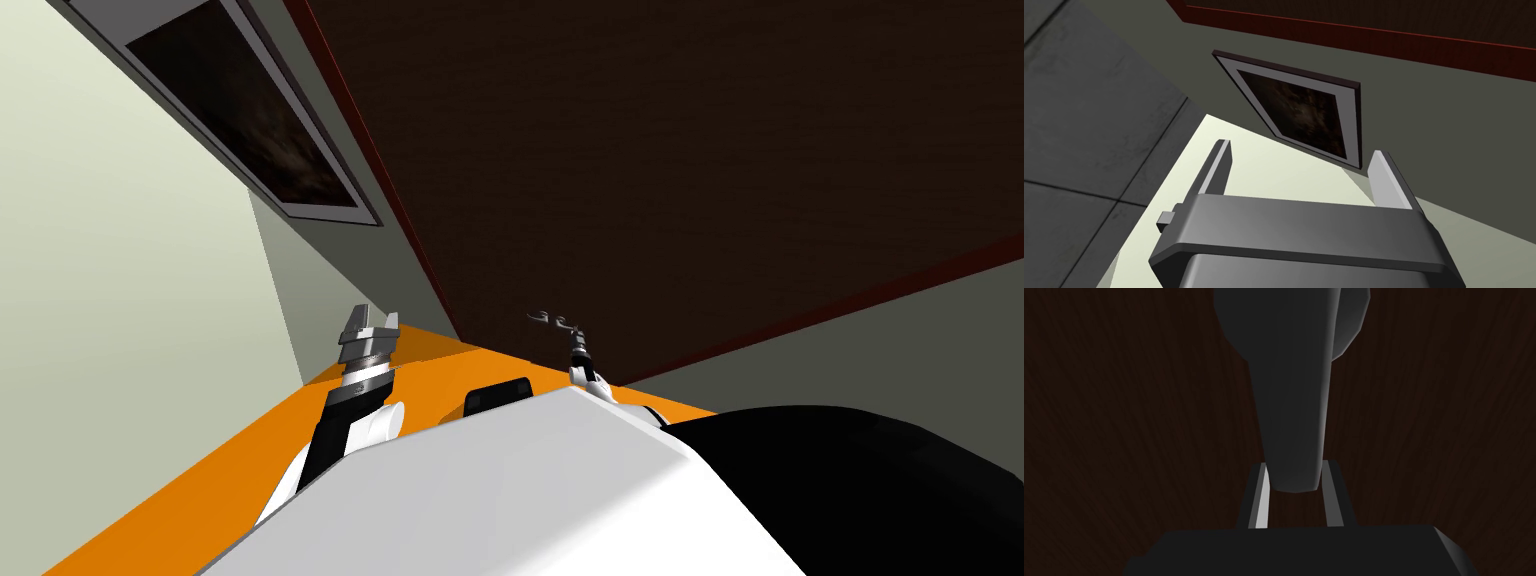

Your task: Pull the door open

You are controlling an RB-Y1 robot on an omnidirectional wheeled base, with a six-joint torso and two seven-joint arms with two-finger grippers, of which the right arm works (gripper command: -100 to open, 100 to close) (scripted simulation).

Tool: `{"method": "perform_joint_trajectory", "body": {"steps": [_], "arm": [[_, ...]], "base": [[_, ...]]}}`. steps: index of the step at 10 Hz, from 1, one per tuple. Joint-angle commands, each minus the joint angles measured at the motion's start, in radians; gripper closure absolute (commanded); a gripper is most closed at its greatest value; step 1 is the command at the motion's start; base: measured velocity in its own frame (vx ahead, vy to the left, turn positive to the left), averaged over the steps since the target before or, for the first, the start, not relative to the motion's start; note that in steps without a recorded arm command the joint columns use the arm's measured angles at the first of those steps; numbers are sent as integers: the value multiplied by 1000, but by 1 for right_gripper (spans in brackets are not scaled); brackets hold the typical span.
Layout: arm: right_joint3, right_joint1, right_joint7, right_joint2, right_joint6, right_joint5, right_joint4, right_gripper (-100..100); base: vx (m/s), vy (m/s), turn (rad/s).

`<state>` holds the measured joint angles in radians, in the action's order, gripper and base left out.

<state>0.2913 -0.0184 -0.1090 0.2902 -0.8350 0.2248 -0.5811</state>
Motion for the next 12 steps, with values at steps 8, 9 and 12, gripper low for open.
{"method": "perform_joint_trajectory", "body": {"steps": [8, 9, 12], "arm": [[-58, 19, -52, 17, -18, -37, -11, 100], [-74, 17, -62, 17, -22, -47, -16, 100], [-104, 12, -81, 14, -29, -65, -24, 100]], "base": [[-139, 6, 50], [-185, -28, 101], [-174, -36, 95]]}}
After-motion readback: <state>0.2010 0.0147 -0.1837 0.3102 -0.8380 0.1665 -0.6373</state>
